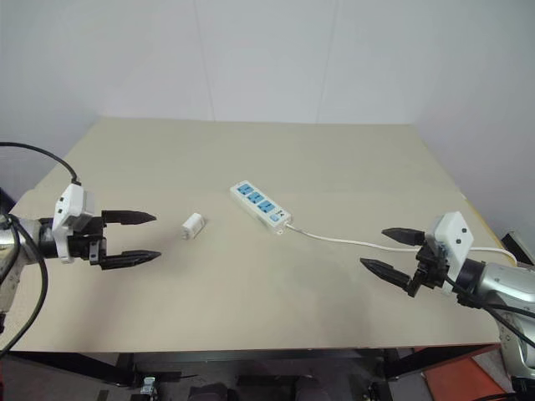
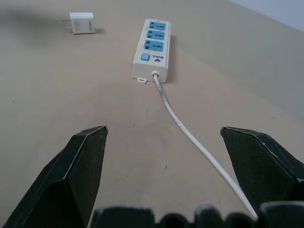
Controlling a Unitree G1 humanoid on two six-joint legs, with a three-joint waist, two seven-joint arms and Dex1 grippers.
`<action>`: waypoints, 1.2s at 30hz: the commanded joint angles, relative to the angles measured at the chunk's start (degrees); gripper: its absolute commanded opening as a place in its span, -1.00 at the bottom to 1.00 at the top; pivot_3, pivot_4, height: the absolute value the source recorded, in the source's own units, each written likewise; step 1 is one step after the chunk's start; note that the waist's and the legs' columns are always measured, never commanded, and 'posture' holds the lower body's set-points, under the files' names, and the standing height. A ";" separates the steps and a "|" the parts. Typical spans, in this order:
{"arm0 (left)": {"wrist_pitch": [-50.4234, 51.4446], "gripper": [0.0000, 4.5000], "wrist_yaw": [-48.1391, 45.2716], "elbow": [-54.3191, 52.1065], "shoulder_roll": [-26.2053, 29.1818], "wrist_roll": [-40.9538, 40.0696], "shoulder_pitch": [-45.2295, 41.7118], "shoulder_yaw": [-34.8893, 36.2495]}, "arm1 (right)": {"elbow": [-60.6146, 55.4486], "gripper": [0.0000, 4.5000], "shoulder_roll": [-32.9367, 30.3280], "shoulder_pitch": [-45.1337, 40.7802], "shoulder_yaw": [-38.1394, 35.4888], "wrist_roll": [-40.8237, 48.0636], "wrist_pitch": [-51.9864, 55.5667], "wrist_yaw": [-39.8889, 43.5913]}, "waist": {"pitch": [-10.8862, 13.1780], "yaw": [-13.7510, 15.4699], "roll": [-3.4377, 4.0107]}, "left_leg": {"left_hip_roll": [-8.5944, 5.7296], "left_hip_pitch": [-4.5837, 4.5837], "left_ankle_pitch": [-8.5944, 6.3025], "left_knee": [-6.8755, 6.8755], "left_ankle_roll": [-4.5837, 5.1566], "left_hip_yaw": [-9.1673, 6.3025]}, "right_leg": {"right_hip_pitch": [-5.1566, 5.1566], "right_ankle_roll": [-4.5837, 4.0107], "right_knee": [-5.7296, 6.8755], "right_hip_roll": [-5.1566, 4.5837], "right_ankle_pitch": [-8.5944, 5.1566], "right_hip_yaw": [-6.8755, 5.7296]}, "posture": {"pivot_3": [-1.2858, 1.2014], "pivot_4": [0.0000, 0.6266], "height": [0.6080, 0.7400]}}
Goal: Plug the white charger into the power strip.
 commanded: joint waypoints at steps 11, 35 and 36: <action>-4.36 1.00 -2.88 5.79 -0.50 2.87 -6.68 -2.87 | -2.78 0.98 1.84 -3.33 5.11 -3.74 -2.02 -5.11 | 0.00 -0.09 -0.01 | -0.01 -0.09 0.00 0.02 0.00 0.00 | -0.05 0.01 -0.01 0.00 0.00 0.00 | 0.03 -0.52 1.00; -5.40 1.00 -2.87 4.69 -1.05 3.22 -4.30 -1.57 | 50.22 0.21 22.09 -41.99 30.20 -26.50 -13.08 -10.08 | 0.03 -0.44 0.04 | -0.02 -0.87 -0.04 0.11 0.10 0.01 | -0.80 0.00 0.11 -0.03 0.07 -0.06 | 0.03 -0.52 1.00; -5.55 1.00 -2.75 4.88 -1.06 3.35 -4.29 -1.57 | 51.71 0.10 22.94 -42.87 29.97 -26.52 -13.54 -10.50 | 0.03 -0.56 0.04 | -0.02 -0.86 -0.04 0.12 0.09 0.00 | -0.81 0.00 0.11 -0.02 0.07 -0.05 | 0.03 -0.52 1.00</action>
